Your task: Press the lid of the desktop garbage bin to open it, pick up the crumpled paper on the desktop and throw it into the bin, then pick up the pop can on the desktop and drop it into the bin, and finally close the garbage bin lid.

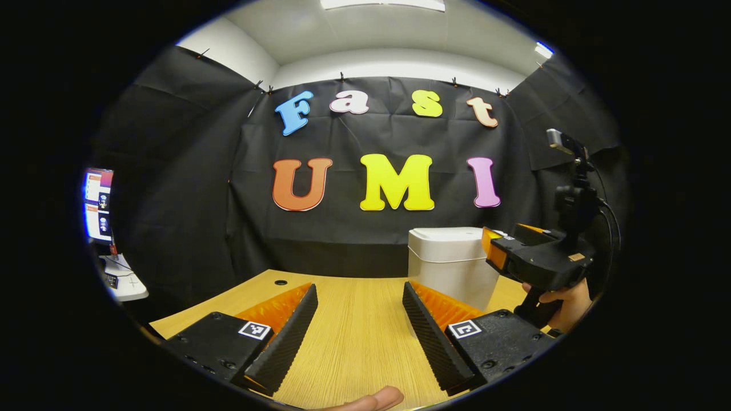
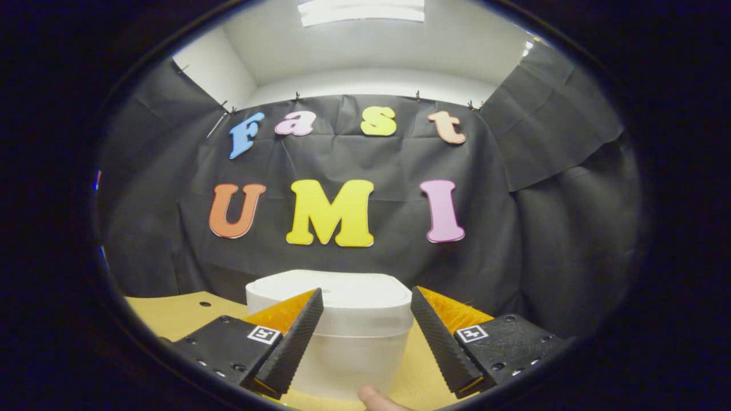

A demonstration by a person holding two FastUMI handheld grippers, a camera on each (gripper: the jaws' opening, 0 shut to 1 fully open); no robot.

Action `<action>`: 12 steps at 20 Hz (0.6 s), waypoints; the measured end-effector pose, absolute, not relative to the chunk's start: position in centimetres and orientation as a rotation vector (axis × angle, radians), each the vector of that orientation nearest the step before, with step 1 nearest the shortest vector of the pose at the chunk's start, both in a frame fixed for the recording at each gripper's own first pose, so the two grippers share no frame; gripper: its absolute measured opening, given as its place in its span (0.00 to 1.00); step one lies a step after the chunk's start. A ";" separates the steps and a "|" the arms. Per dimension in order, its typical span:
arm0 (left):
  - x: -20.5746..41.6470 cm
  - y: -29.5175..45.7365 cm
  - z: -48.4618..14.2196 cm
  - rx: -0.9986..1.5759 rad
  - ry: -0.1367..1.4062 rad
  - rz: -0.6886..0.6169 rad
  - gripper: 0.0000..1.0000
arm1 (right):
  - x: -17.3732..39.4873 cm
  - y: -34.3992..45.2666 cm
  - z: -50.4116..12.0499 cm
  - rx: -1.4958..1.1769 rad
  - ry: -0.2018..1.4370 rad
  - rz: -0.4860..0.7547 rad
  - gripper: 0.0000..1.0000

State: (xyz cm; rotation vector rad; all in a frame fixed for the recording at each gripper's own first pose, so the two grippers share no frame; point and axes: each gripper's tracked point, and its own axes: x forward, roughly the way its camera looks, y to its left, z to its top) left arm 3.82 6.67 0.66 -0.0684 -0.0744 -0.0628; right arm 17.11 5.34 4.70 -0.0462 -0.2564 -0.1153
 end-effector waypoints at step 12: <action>3.6 4.6 0.5 -0.056 -0.066 -0.085 0.97 | 5.6 -2.2 0.8 -0.129 -0.113 -0.181 0.97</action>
